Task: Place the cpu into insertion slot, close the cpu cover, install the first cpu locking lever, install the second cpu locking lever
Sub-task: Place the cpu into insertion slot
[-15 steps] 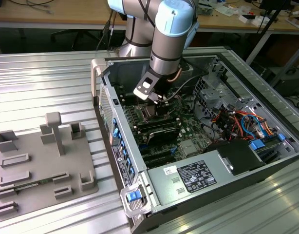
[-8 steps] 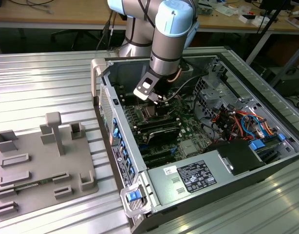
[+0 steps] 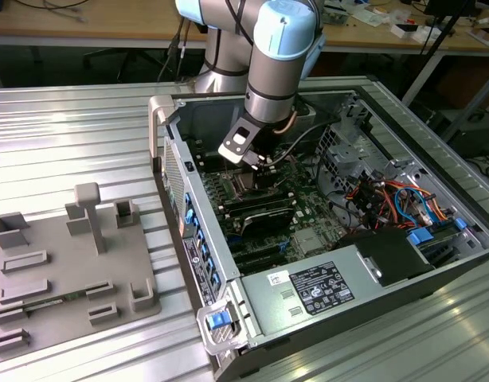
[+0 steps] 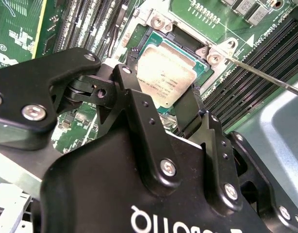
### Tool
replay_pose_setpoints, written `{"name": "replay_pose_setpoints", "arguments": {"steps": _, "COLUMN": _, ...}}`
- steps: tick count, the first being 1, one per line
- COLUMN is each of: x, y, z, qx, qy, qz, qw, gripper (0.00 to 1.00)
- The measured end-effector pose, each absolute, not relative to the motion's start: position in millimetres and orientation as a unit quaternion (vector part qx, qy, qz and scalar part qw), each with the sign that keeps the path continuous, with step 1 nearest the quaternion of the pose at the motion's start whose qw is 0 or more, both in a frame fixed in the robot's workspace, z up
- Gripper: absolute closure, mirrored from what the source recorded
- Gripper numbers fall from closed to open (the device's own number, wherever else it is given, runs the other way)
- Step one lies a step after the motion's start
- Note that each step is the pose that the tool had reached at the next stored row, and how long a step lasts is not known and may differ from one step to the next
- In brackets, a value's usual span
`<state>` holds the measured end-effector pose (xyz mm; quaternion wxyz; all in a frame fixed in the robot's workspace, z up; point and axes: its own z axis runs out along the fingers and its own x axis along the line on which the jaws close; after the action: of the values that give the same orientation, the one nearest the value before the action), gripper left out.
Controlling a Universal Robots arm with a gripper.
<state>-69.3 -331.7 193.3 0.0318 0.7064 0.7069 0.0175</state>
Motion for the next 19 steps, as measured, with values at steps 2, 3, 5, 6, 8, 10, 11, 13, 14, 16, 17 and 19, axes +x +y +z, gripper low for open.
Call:
{"name": "replay_pose_setpoints", "arguments": {"steps": 2, "x": -69.3, "y": -331.7, "z": 193.1, "qx": 0.706, "qy": 0.707, "qz": 0.018, "qw": 0.032, "gripper": 0.45}}
{"name": "replay_pose_setpoints", "arguments": {"steps": 3, "x": -69.3, "y": -331.7, "z": 193.0, "qx": 0.706, "qy": 0.707, "qz": 0.018, "qw": 0.032, "gripper": 0.45}}
{"name": "replay_pose_setpoints", "arguments": {"steps": 5, "x": -69.0, "y": -331.7, "z": 192.9, "qx": 0.704, "qy": 0.709, "qz": 0.018, "qw": 0.032, "gripper": 0.45}}
{"name": "replay_pose_setpoints", "arguments": {"steps": 6, "x": -67.8, "y": -331.7, "z": 192.9, "qx": 0.703, "qy": 0.710, "qz": 0.018, "qw": 0.032, "gripper": 0.45}}
{"name": "replay_pose_setpoints", "arguments": {"steps": 8, "x": -66.8, "y": -331.8, "z": 193.0, "qx": 0.703, "qy": 0.711, "qz": 0.017, "qw": 0.032, "gripper": 0.45}}
{"name": "replay_pose_setpoints", "arguments": {"steps": 10, "x": -66.8, "y": -331.8, "z": 193.0, "qx": 0.703, "qy": 0.711, "qz": 0.017, "qw": 0.032, "gripper": 0.45}}
{"name": "replay_pose_setpoints", "arguments": {"steps": 11, "x": -66.7, "y": -331.8, "z": 193.0, "qx": 0.703, "qy": 0.711, "qz": 0.017, "qw": 0.032, "gripper": 0.45}}
{"name": "replay_pose_setpoints", "arguments": {"steps": 13, "x": -66.7, "y": -331.8, "z": 193.0, "qx": 0.702, "qy": 0.711, "qz": 0.017, "qw": 0.032, "gripper": 0.45}}
{"name": "replay_pose_setpoints", "arguments": {"steps": 14, "x": -66.7, "y": -331.8, "z": 193.0, "qx": 0.702, "qy": 0.711, "qz": 0.018, "qw": 0.032, "gripper": 0.45}}
{"name": "replay_pose_setpoints", "arguments": {"steps": 16, "x": -66.6, "y": -331.8, "z": 193.0, "qx": 0.702, "qy": 0.711, "qz": 0.017, "qw": 0.032, "gripper": 0.45}}
{"name": "replay_pose_setpoints", "arguments": {"steps": 17, "x": -66.6, "y": -331.9, "z": 193.0, "qx": 0.702, "qy": 0.711, "qz": 0.017, "qw": 0.032, "gripper": 0.44}}
{"name": "replay_pose_setpoints", "arguments": {"steps": 19, "x": -66.2, "y": -331.4, "z": 192.3, "qx": 0.702, "qy": 0.711, "qz": 0.019, "qw": 0.031, "gripper": 0.40}}
